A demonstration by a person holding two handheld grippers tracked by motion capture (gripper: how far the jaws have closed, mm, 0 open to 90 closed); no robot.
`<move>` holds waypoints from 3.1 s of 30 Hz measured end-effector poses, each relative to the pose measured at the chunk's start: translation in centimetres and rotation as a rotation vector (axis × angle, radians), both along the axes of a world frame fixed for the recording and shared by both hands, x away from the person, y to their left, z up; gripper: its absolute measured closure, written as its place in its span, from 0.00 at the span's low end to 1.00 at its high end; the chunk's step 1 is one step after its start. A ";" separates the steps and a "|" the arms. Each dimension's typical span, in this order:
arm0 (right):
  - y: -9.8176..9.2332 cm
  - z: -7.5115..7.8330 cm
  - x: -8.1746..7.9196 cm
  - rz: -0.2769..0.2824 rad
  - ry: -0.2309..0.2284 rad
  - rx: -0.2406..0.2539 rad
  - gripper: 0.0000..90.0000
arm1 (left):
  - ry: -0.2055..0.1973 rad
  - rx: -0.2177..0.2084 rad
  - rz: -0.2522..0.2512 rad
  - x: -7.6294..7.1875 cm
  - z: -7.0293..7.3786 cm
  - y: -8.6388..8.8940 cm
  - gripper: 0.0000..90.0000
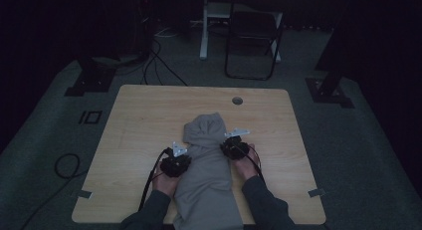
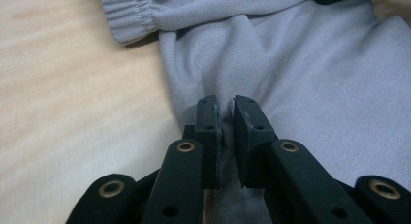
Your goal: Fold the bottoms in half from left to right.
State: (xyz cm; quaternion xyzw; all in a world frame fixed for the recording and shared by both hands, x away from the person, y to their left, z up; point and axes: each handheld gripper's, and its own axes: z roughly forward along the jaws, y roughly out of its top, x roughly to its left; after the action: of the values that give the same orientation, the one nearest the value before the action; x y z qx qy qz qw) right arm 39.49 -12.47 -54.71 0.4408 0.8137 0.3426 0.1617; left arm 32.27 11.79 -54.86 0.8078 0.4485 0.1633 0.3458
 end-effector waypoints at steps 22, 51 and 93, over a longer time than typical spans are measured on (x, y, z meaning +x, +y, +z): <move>0.3 0.0 -1.2 0.047 0.013 0.006 0.90 | 0.009 0.001 0.128 6.4 0.3 0.9 0.67; 2.3 3.0 4.0 -0.041 -0.072 0.034 0.98 | -0.049 -0.057 0.041 7.9 2.9 -2.2 0.67; -0.6 -0.2 1.9 -0.125 -0.029 -0.017 0.65 | 0.033 -0.008 0.032 7.3 0.2 -2.0 0.89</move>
State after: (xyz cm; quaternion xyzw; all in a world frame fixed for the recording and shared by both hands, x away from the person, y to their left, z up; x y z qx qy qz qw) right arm 41.35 -13.06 -54.89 0.4844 0.7851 0.3314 0.1981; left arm 39.61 9.76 -54.62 0.8016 0.4678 0.1539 0.3389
